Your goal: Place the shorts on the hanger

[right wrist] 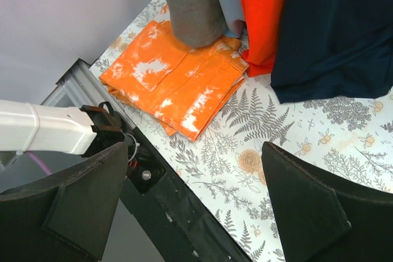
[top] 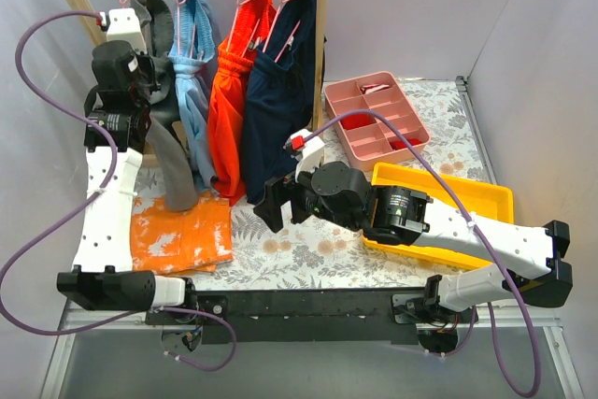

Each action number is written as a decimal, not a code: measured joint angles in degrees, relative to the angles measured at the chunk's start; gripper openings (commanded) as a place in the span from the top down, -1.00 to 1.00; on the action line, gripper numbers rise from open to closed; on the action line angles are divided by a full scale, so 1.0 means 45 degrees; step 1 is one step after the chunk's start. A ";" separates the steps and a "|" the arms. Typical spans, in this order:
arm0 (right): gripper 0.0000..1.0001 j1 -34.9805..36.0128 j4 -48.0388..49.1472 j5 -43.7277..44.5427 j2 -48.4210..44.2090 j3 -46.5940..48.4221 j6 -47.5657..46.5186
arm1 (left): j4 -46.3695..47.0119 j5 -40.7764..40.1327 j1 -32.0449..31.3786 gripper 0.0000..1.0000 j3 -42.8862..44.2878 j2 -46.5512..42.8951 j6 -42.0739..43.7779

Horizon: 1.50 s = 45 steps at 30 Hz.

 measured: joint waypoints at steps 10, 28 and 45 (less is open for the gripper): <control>-0.93 0.0000 -0.0427 -0.0010 0.0024 0.0015 -0.0039 | -0.0427 0.1302 0.0408 1.00 0.2506 0.1695 0.0471; -0.93 -0.0024 -0.0646 -0.0194 0.0452 0.0053 0.0044 | -0.1132 0.2084 0.1447 -0.96 0.2637 0.2676 -0.0427; -0.96 -0.0044 -0.0874 0.1001 0.0311 -0.0015 0.0083 | -0.2200 0.6003 0.1239 -0.96 0.5921 0.1540 -0.3478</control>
